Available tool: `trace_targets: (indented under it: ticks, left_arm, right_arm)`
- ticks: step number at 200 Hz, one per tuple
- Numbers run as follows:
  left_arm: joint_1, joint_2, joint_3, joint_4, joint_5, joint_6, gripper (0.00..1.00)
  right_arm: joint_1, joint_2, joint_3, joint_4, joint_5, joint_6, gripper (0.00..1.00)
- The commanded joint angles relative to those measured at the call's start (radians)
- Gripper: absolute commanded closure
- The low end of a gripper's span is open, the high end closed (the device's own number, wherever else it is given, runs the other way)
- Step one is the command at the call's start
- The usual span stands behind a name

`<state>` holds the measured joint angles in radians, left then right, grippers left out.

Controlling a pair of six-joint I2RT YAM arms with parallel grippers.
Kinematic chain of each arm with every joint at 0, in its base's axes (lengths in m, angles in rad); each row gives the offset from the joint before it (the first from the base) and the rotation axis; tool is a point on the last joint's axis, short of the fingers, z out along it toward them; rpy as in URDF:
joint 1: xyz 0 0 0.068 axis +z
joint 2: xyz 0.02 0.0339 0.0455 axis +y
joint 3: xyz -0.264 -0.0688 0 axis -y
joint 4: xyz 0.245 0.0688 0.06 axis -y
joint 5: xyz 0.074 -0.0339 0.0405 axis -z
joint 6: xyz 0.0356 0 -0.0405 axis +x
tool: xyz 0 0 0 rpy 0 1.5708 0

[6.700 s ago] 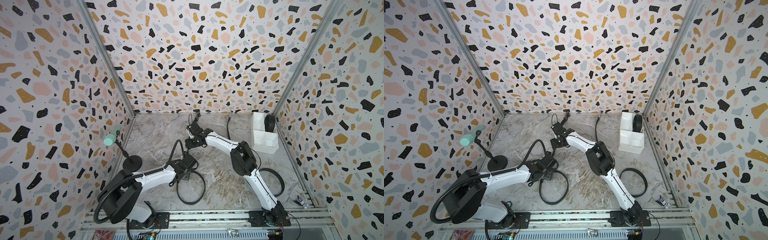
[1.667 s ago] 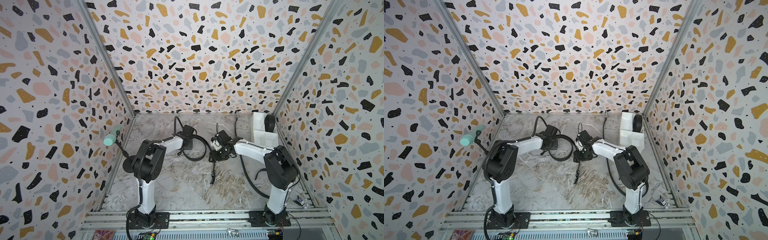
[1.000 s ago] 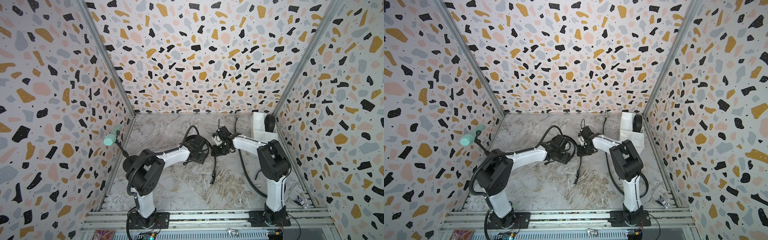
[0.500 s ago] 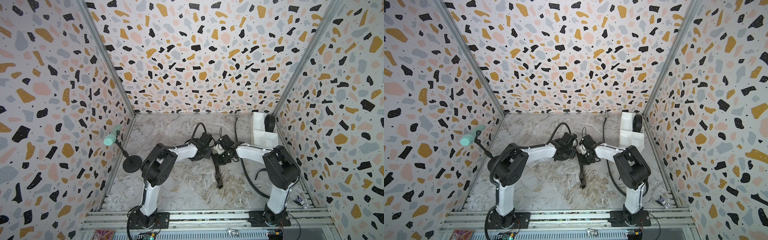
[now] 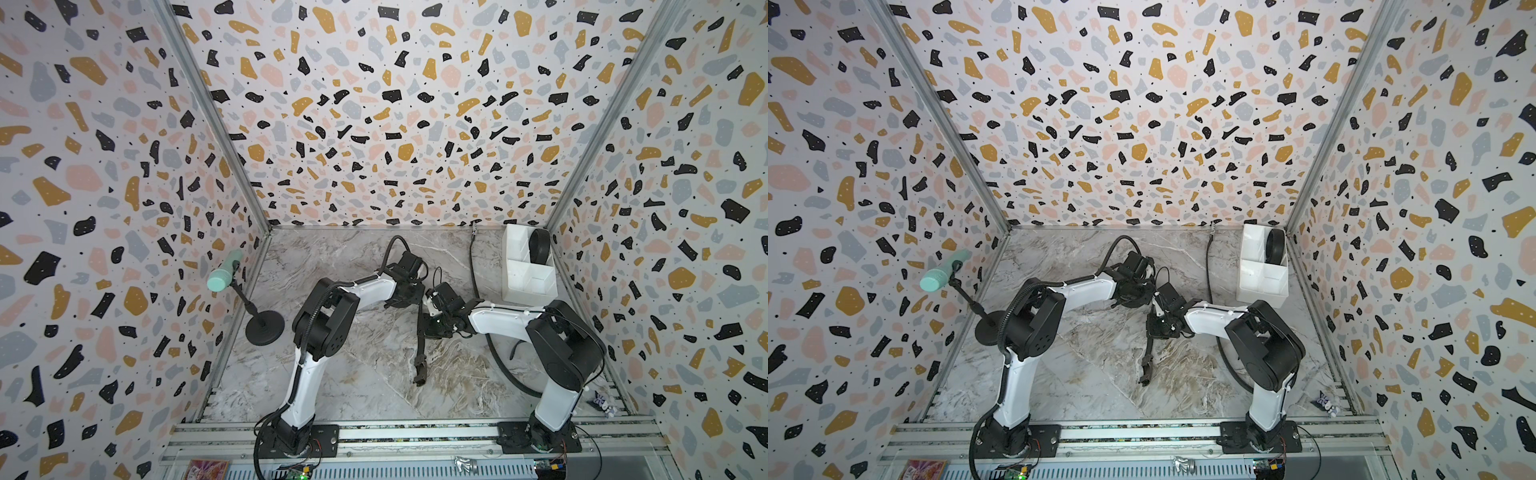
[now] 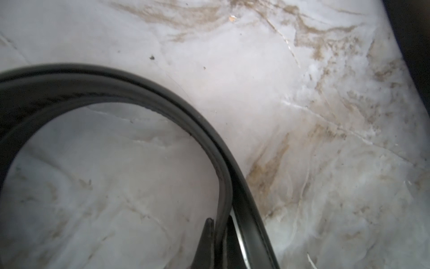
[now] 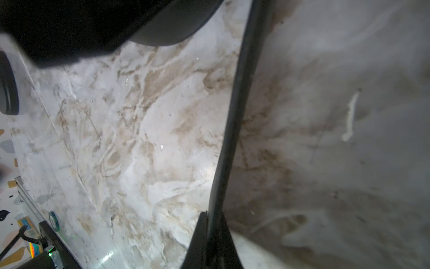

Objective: Place the belts into the storage roll
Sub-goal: Roll the belt at the center of the board.

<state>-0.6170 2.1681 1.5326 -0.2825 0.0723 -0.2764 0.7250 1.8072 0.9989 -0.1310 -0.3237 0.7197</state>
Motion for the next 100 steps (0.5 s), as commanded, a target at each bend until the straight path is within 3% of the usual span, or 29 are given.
trace_targets:
  ticks: [1, 25, 39, 100]
  left_arm:
    - [0.017, 0.086, 0.047, 0.181, -0.059, -0.041, 1.00]
    - [0.016, 0.089, 0.049, 0.162, -0.042, -0.036, 1.00]
    - [0.017, 0.067, 0.017, 0.152, -0.036, -0.029, 1.00]
    - [0.017, -0.090, -0.115, 0.120, -0.073, 0.019, 0.76]
  right_arm:
    - [0.123, 0.045, 0.083, -0.024, -0.245, -0.060, 0.95]
    - [0.132, 0.087, 0.124, -0.071, -0.251, -0.085, 0.95]
    - [0.114, 0.075, 0.106, -0.074, -0.235, -0.082, 0.89]
    - [-0.009, -0.071, 0.055, -0.160, -0.203, -0.119, 0.63]
